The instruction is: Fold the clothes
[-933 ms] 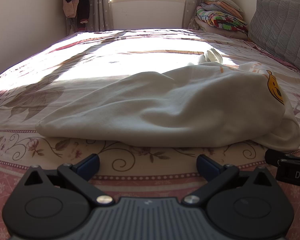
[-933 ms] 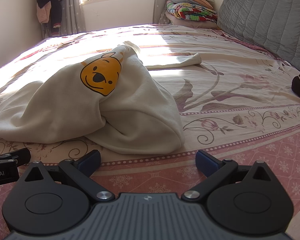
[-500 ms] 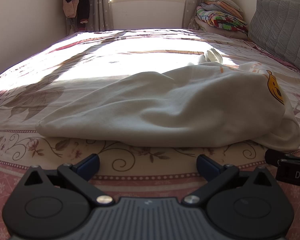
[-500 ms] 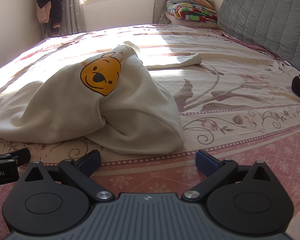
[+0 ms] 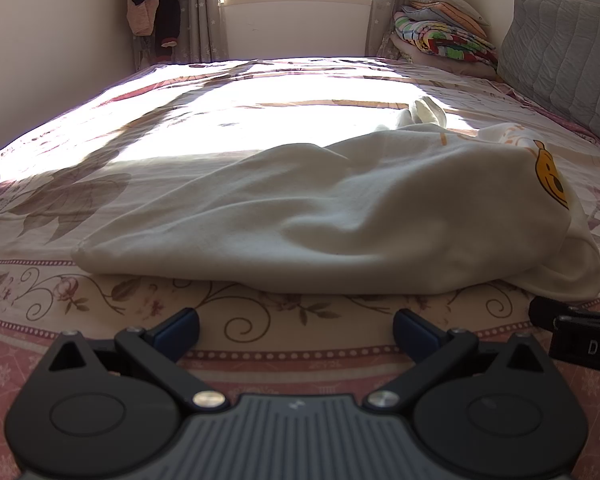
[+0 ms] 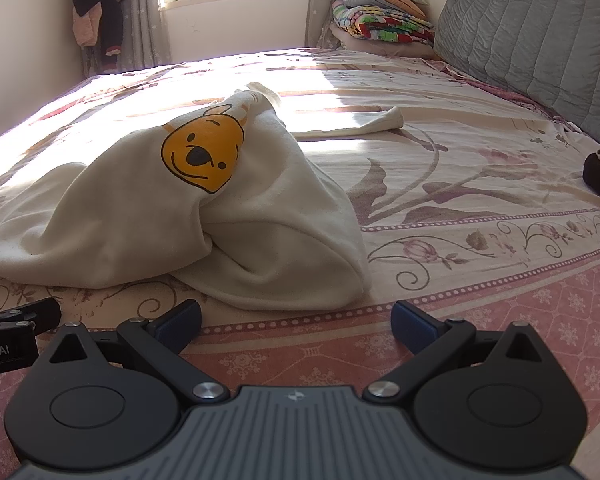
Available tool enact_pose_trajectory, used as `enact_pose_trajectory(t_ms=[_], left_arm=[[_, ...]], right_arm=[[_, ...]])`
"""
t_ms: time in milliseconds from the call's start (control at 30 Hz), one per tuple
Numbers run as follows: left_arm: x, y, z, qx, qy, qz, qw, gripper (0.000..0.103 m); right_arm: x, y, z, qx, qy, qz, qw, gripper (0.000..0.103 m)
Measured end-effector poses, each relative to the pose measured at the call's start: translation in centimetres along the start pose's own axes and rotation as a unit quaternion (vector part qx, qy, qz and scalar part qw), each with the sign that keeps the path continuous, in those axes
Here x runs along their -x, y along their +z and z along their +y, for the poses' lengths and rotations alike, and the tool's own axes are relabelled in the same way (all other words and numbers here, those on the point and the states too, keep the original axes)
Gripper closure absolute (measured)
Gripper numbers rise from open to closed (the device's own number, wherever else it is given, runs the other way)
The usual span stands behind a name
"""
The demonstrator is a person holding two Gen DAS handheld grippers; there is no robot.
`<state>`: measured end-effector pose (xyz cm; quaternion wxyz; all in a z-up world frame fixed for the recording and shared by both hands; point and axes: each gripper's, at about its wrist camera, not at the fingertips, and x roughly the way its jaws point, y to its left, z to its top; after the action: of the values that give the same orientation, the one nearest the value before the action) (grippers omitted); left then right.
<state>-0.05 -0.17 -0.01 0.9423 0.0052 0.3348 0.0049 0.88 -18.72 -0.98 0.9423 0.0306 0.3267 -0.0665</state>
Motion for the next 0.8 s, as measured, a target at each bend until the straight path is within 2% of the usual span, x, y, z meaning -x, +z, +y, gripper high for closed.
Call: enact_pose_trajectory(t_ms=[433,600,800], left_arm=[[0.4,-0.1,0.1,-0.007,-0.004,0.002,1.0000,0.000],[0.5,1.0,0.5,-0.008,-0.028,0.039,0.9988,0.000],[1.2,2.0,0.9,0.029,-0.032,0.055,0.9975,0.000]], right_arm=[[0.2,0.1,0.1,0.004,0.003,0.007,1.000,0.000],[0.6,1.2,0.3,0.016,0.019,0.029,0.999,0.000],[1.8,2.8,0.7,0.052,0.030,0.018,0.998,0.000]])
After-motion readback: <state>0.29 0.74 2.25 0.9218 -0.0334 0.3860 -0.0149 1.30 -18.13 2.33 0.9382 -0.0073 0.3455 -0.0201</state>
